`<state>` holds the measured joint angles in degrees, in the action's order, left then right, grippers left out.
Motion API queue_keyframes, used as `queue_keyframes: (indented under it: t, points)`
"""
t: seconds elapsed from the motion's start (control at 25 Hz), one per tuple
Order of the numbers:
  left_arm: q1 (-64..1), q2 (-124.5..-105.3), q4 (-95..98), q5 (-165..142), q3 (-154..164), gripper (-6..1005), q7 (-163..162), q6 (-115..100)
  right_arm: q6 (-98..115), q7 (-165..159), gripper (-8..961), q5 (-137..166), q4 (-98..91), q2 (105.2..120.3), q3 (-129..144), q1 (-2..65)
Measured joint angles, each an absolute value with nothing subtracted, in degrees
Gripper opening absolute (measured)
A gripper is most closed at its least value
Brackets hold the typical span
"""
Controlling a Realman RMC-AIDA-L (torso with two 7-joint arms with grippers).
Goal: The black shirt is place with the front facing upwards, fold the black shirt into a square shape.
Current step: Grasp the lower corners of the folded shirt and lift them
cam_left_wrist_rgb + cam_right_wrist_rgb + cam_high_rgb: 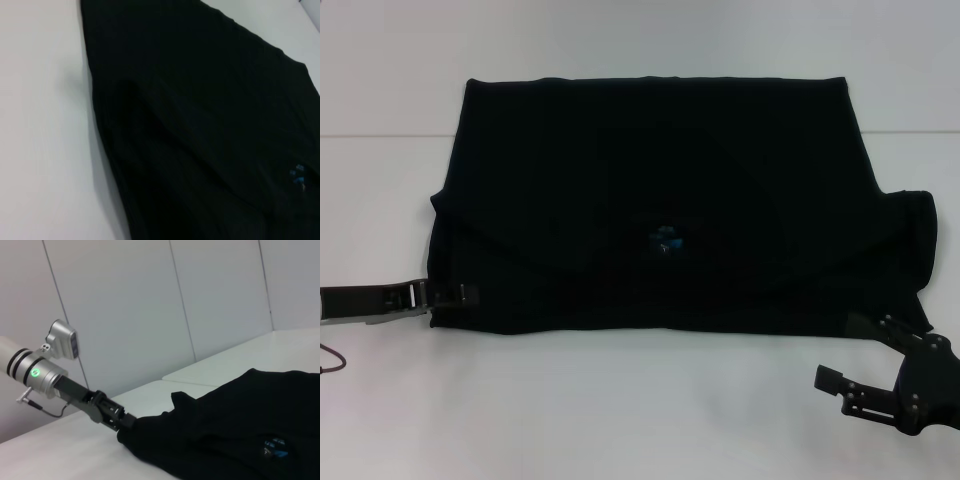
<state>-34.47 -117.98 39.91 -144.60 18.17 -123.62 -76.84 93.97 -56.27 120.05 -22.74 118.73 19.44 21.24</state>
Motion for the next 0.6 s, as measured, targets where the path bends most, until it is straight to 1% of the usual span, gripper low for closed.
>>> queue_keyframes:
  t: [0.12,0.36,0.4,0.48,0.52,0.56,0.6]
  points:
    - [-34.53,-117.96,39.91,-144.90,18.19,713,-123.44,-76.86,94.10,-56.89,943,120.05,-22.74,118.64,19.04,21.13]
    - [-34.66,-117.90,39.91,-144.93,18.20,507,-123.00,-77.00,94.15,-63.48,943,120.06,-23.83,117.79,18.46,21.29]
    - [-34.69,-117.87,39.91,-144.90,18.19,458,-122.87,-77.01,94.16,-69.71,943,120.08,-25.98,117.41,18.12,21.45]
    - [-34.73,-117.85,39.90,-144.67,18.20,359,-122.56,-77.03,94.15,-73.35,943,120.06,-27.40,117.16,17.95,21.56]
    - [-34.73,-117.85,39.90,-144.58,18.19,310,-122.46,-77.04,94.17,-83.88,943,120.24,-31.93,116.53,18.17,21.77]
    - [-34.73,-117.85,39.90,-144.49,18.16,261,-122.36,-77.04,94.17,-83.88,943,120.24,-31.93,116.53,18.17,21.77]
    - [-34.73,-117.84,39.90,-144.47,18.07,217,-122.35,-77.04,94.28,-89.09,943,120.39,-34.42,116.01,18.50,21.92]
